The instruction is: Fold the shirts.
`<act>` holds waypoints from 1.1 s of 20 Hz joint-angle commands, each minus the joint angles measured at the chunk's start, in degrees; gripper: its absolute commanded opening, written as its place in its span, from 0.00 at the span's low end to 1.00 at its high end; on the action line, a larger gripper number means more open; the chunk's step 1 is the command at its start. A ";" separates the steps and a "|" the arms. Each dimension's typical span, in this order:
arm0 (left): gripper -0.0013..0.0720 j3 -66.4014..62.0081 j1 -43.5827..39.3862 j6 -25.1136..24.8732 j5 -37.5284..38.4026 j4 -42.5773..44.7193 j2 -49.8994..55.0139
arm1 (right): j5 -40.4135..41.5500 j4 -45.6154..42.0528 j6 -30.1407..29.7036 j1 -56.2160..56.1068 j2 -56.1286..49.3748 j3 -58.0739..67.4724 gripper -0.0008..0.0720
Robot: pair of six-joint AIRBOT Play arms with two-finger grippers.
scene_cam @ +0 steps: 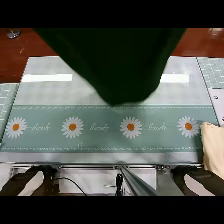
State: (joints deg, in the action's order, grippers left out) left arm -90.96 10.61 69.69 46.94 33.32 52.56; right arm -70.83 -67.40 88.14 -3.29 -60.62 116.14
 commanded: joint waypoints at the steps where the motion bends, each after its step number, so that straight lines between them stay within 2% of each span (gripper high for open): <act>1: 0.05 -3.34 6.45 0.70 -5.77 6.88 -12.02 | -1.99 -3.82 -0.83 1.05 9.18 8.83 0.04; 6: 0.05 -3.34 9.66 0.70 -4.44 14.21 -26.27 | -4.79 -5.09 -1.84 1.05 20.06 8.83 0.04; 11: 0.05 -3.32 10.21 0.70 -2.95 18.99 -32.50 | -13.07 -5.05 -1.75 1.05 22.25 8.83 0.04; 15: 0.05 -1.68 10.21 3.54 3.72 18.47 -30.18 | -13.33 -4.90 -1.77 1.05 22.21 5.35 0.04; 18: 0.05 2.51 10.21 3.48 7.69 12.98 -26.45 | -12.92 -4.55 -1.77 1.05 22.21 -0.26 0.04; 22: 0.05 8.15 9.73 3.45 12.98 6.14 -16.92 | -6.10 -5.18 -1.75 1.05 21.73 -12.46 0.04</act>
State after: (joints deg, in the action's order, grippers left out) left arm -86.30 20.67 72.93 55.72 44.82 30.20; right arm -81.14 -72.16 86.37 -2.26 -38.57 110.93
